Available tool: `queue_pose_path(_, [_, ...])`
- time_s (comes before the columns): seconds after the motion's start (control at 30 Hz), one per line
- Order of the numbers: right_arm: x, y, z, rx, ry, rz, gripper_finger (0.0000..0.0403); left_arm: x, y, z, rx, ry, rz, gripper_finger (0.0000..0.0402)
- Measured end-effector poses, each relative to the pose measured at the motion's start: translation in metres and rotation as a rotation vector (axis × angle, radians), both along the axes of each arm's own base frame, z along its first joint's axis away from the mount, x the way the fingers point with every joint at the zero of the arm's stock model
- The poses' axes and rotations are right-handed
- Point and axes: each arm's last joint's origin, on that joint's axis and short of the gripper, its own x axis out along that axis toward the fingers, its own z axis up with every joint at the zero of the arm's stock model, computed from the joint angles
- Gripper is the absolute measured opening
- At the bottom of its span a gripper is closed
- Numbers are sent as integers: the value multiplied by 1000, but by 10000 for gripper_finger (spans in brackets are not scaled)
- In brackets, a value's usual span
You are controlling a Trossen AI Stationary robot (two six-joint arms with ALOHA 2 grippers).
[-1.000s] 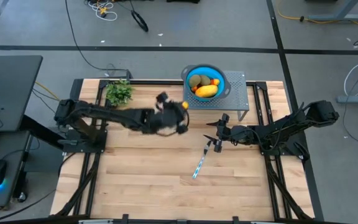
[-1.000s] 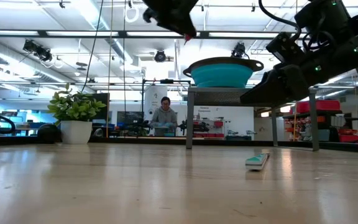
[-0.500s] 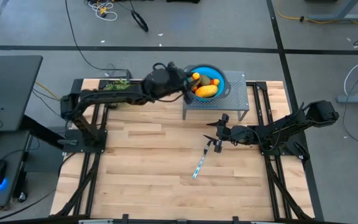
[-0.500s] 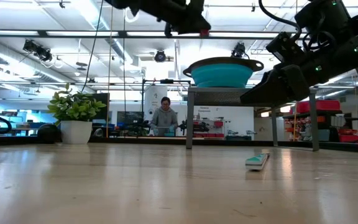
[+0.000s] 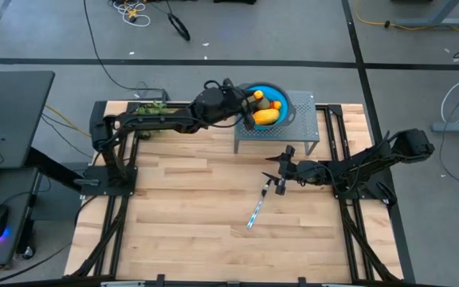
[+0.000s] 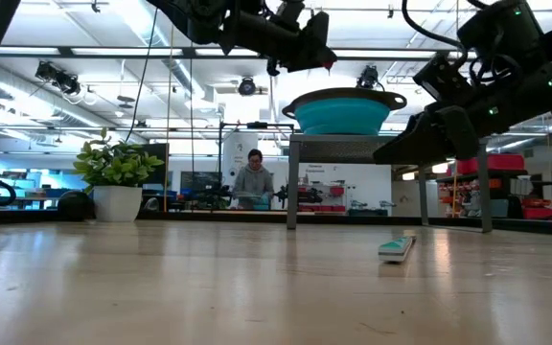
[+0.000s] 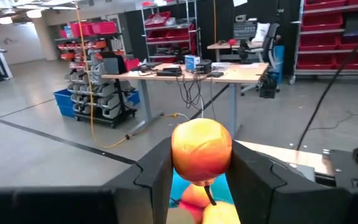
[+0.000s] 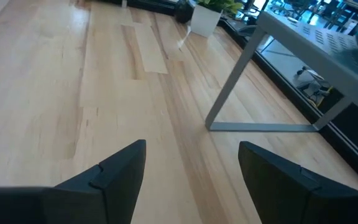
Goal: Pick & Place Fruit
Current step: Put the peach into the blue strainer bowl on the shelf
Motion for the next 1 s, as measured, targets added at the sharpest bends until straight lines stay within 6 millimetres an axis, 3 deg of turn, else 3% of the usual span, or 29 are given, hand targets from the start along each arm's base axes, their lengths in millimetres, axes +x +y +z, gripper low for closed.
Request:
queue_pose_path(0.77, [-2,-4,-2,1,-3,-17,268,-1,1,-7,-61,50,42,145])
queue_pose_path(1.0, [-2,-4,-2,2,-3,-16,268,-1,1,-8,-68,49,42,204])
